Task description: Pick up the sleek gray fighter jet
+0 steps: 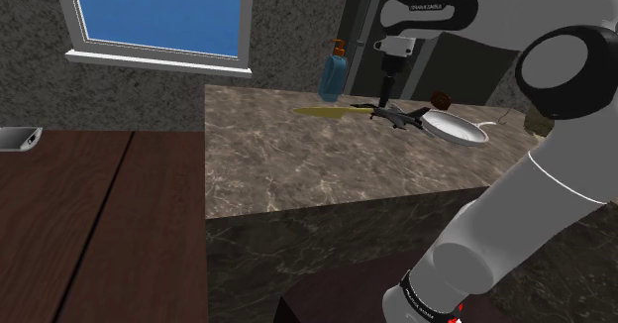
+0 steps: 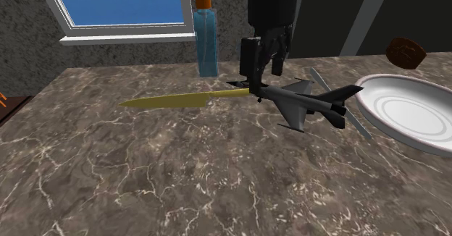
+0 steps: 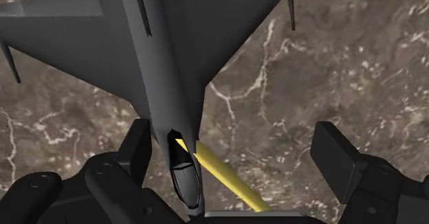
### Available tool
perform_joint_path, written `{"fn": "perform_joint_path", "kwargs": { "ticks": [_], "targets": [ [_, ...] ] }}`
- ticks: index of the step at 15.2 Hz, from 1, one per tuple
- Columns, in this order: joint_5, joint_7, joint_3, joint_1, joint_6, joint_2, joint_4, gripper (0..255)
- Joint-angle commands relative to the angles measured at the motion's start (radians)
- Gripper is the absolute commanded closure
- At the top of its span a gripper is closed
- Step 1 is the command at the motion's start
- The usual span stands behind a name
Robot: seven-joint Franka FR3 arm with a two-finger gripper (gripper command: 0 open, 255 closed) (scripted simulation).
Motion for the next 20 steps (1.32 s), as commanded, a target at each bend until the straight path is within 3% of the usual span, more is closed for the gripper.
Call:
{"fn": "perform_joint_path", "kwargs": {
  "ticks": [1, 2, 11, 12, 20],
  "targets": [
    [0.04, -0.099, -0.034, -0.01, -0.011, 0.113, 0.103, 0],
    [0.051, -0.123, -0.039, -0.016, -0.017, 0.141, 0.132, 0],
    [0.05, -0.116, -0.037, -0.019, 0.084, 0.141, 0.03, 0],
    [0.051, -0.117, -0.037, -0.019, 0.084, 0.143, 0.032, 255],
    [0.052, -0.116, -0.037, -0.019, 0.083, 0.143, 0.032, 255]
  ]
}}
